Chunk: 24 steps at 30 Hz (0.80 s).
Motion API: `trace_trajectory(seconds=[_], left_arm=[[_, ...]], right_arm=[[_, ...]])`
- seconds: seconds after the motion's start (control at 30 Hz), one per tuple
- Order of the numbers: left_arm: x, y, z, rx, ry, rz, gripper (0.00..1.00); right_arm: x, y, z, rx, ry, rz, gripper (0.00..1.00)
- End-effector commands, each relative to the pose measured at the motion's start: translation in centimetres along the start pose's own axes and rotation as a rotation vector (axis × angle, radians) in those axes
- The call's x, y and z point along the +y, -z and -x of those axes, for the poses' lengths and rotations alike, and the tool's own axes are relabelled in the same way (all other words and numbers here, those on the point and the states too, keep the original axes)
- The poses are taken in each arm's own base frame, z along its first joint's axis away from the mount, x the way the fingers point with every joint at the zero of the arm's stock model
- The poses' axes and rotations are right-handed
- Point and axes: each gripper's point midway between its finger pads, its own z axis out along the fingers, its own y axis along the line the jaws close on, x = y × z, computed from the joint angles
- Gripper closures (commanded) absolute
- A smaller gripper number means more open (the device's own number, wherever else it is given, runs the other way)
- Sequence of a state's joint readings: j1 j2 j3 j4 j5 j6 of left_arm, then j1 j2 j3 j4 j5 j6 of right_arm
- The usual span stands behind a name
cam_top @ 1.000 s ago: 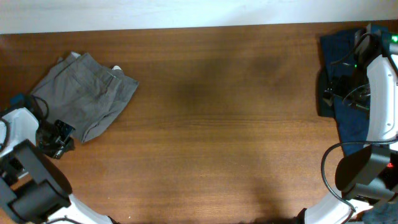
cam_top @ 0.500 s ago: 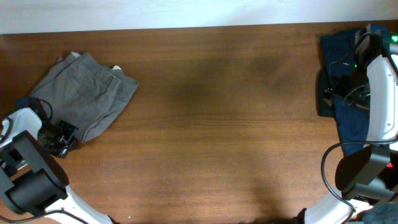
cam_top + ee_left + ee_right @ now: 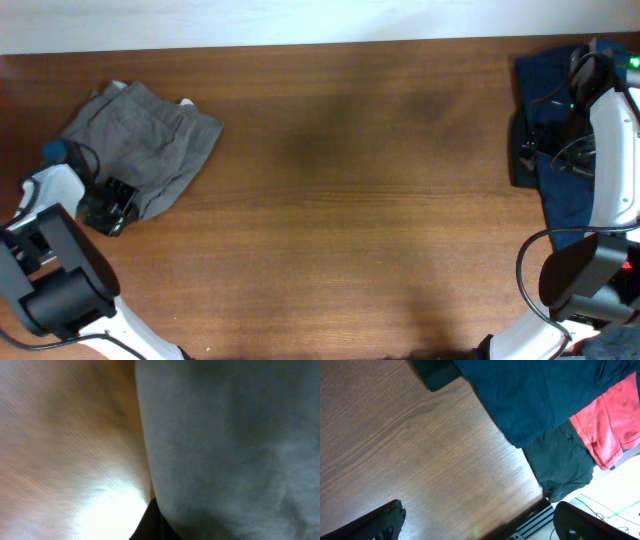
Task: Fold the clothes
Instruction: 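Push the trousers up toward the back-left corner with the left gripper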
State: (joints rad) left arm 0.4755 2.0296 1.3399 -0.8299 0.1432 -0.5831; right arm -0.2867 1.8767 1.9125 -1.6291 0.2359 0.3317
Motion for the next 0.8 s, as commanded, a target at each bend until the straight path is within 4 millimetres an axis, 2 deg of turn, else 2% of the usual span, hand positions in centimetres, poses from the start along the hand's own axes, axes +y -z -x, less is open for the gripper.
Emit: trace_trajectory(seconds=[0.0,0.27,0.43,0.63,0.77], left_arm=[[-1.3,-1.7,-1.3,0.030,0.046,-0.003,0.99],[-4.7,-1.9,-0.6,-0.049,0.043,-0.072,0.99],[-7.2,-1.7,0.6,-0.124,0.022,-0.143,0.99],[-9.1,-1.4,2.2,-0.210,0.000,-0.197,0.99],[-10.6,-1.9,2.3,-0.235,-0.029,-0.227,1.00]], right_arm=[[-0.4,0.0,0.1,-0.004,0.000,-0.019,0.01],[-0.4,0.0,0.1,-0.004,0.000,-0.019,0.01],[-0.4,0.0,0.1,-0.004,0.000,-0.019,0.01],[-0.4,0.0,0.1,-0.004,0.000,-0.019,0.01],[-0.4,0.0,0.1,-0.004,0.000,-0.019,0.01]])
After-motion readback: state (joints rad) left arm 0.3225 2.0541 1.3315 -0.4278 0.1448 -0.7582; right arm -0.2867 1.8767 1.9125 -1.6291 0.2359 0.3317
